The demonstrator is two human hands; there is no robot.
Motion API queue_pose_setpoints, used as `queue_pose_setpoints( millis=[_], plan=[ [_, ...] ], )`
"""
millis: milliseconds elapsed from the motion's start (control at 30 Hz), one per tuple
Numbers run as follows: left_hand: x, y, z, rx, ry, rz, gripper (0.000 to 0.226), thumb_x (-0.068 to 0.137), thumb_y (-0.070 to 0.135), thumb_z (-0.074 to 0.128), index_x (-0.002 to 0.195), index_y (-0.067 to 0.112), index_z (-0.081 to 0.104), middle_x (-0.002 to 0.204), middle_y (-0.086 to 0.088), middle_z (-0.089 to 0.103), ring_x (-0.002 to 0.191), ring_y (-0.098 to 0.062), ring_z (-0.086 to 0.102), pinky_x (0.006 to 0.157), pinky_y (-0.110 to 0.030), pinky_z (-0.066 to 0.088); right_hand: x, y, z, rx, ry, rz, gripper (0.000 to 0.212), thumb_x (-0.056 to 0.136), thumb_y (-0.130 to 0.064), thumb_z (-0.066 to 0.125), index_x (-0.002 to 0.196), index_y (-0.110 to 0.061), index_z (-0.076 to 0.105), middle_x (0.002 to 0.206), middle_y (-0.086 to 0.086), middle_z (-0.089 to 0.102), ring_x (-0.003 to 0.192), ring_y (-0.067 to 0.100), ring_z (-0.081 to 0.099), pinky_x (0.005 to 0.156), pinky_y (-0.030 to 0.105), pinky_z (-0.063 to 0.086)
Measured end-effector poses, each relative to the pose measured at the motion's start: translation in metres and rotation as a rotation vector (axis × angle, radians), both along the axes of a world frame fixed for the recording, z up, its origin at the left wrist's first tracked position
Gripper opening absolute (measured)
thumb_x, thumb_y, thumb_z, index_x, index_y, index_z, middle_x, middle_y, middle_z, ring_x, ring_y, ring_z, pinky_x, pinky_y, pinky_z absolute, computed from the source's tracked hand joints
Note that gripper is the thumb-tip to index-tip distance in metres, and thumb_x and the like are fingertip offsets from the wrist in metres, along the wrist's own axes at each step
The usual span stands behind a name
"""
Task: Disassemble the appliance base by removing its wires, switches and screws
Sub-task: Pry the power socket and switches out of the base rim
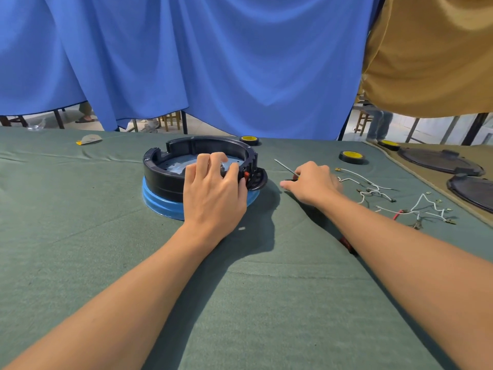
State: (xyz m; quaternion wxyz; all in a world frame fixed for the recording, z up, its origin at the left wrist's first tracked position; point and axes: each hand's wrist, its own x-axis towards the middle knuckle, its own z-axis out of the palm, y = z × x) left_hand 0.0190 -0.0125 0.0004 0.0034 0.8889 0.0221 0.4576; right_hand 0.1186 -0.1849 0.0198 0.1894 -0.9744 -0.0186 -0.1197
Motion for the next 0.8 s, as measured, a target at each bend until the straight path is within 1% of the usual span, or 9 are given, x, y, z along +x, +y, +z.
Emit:
queue_pose_setpoints(
  millis=[133,233,300,333,467,533,600,667,800],
  plan=[
    [0.001,-0.001,0.0,0.011,0.005,0.005,0.024,0.09,0.03,0.056,0.09,0.009,0.068,0.111,-0.008,0.059,0.105,-0.031,0.048,0.083,-0.039,0.032,0.011,-0.002,-0.003,-0.043,0.019,0.038,0.016,0.086,-0.033,0.067,0.097,-0.021,0.066,0.107,0.011,0.063,0.091,0.034,0.058,0.07,0.034,0.041],
    [0.001,-0.002,-0.001,0.016,0.007,0.0,0.024,0.089,0.029,0.057,0.092,0.008,0.068,0.112,-0.008,0.059,0.105,-0.031,0.048,0.083,-0.04,0.033,0.013,-0.009,0.0,-0.027,0.066,0.117,0.031,0.09,-0.03,0.064,0.12,-0.024,0.061,0.125,0.013,0.059,0.111,0.034,0.056,0.081,0.038,0.046],
    [0.0,-0.001,-0.002,0.013,0.007,-0.006,0.023,0.088,0.028,0.059,0.095,0.007,0.068,0.111,-0.009,0.06,0.104,-0.032,0.049,0.082,-0.04,0.034,0.009,-0.017,0.005,0.003,0.075,0.202,0.042,0.092,-0.032,0.063,0.133,-0.021,0.055,0.135,0.012,0.056,0.123,0.033,0.049,0.094,0.04,0.043],
    [0.0,-0.001,-0.002,0.012,0.011,-0.006,0.023,0.088,0.027,0.059,0.096,0.007,0.068,0.109,-0.009,0.06,0.103,-0.032,0.05,0.082,-0.041,0.034,0.004,-0.023,0.008,0.01,0.064,0.246,0.044,0.093,-0.032,0.062,0.134,-0.019,0.055,0.136,0.011,0.056,0.125,0.031,0.048,0.095,0.038,0.041],
    [0.0,-0.005,-0.002,0.011,0.057,-0.004,0.024,0.087,0.025,0.059,0.101,0.006,0.066,0.103,-0.01,0.062,0.099,-0.032,0.053,0.083,-0.041,0.035,-0.027,-0.056,0.023,0.03,0.058,0.384,0.031,0.092,-0.029,0.063,0.123,-0.025,0.063,0.118,0.004,0.065,0.107,0.025,0.057,0.08,0.029,0.039],
    [0.0,-0.007,-0.001,0.003,0.069,-0.009,0.024,0.085,0.024,0.06,0.099,0.004,0.065,0.102,-0.011,0.062,0.099,-0.033,0.053,0.084,-0.042,0.036,-0.046,-0.076,0.028,0.064,0.064,0.463,0.025,0.09,-0.028,0.067,0.115,-0.03,0.065,0.107,-0.003,0.066,0.098,0.019,0.06,0.08,0.032,0.044],
    [-0.001,-0.01,0.0,0.007,0.067,-0.013,0.024,0.084,0.023,0.06,0.097,0.003,0.065,0.1,-0.012,0.062,0.098,-0.034,0.052,0.083,-0.043,0.037,-0.065,-0.094,0.031,0.148,0.074,0.56,0.023,0.088,-0.024,0.07,0.108,-0.034,0.065,0.101,-0.011,0.067,0.093,0.007,0.062,0.083,0.025,0.046],
    [-0.002,-0.014,0.0,0.025,0.063,-0.014,0.024,0.084,0.023,0.061,0.096,0.002,0.064,0.099,-0.012,0.062,0.096,-0.034,0.053,0.082,-0.043,0.037,-0.082,-0.109,0.03,0.231,0.102,0.645,0.029,0.086,-0.019,0.073,0.109,-0.036,0.065,0.101,-0.017,0.067,0.096,-0.001,0.061,0.082,0.018,0.043],
    [-0.005,-0.021,-0.001,0.067,0.071,-0.019,0.026,0.085,0.024,0.058,0.098,0.002,0.063,0.1,-0.013,0.061,0.096,-0.034,0.052,0.081,-0.043,0.038,-0.103,-0.129,0.024,0.331,0.091,0.723,0.039,0.08,-0.017,0.079,0.107,-0.041,0.066,0.108,-0.02,0.068,0.104,0.001,0.062,0.083,0.009,0.045]
  ],
)
